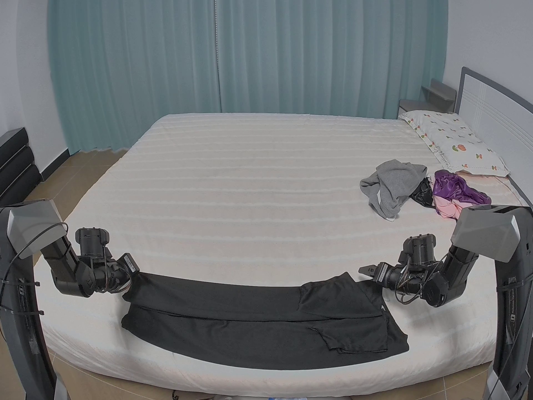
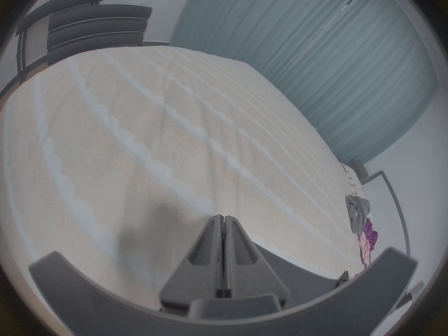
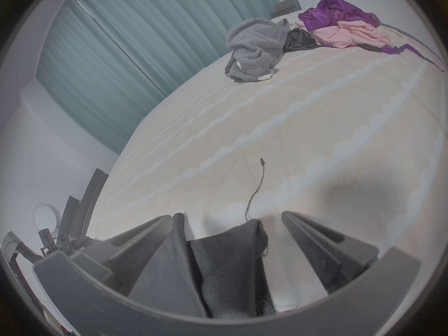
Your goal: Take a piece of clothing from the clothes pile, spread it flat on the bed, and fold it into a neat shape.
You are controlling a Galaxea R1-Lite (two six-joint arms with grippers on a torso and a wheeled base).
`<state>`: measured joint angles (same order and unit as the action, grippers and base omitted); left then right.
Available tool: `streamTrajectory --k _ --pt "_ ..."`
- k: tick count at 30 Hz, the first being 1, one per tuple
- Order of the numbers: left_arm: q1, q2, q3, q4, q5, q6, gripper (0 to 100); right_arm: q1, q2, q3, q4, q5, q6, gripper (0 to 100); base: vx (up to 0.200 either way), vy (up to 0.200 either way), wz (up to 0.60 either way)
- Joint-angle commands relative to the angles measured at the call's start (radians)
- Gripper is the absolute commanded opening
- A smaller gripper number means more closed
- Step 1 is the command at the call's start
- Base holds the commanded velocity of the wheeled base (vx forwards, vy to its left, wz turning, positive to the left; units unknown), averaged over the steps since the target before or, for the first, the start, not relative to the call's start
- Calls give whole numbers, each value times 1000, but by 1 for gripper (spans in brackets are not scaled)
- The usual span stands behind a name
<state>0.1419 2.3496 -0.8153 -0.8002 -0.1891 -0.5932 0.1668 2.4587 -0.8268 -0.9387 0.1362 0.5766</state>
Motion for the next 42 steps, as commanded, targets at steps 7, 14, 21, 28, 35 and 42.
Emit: streamTrajectory --k 7,14,21,28,35,42 --pt "1 17 1 1 2 1 0 -1 16 -29 11 -6 0 0 0 0 0" --pt "1 17 1 3 2 1 0 -27 6 -72 3 -12 2 0 0 0 0" --pt "-1 17 1 3 2 1 0 -33 25 -127 -2 -12 0 0 0 0 0" --pt "-2 16 1 6 2 0 0 -21 49 -149 6 -30 -3 0 0 0 0" --pt "1 7 12 10 0 -17 100 -15 -47 -60 -6 -15 37 100 0 0 0" --pt "53 -70 58 9 -19 -65 100 -27 -256 123 -17 -17 177 100 0 0 0"
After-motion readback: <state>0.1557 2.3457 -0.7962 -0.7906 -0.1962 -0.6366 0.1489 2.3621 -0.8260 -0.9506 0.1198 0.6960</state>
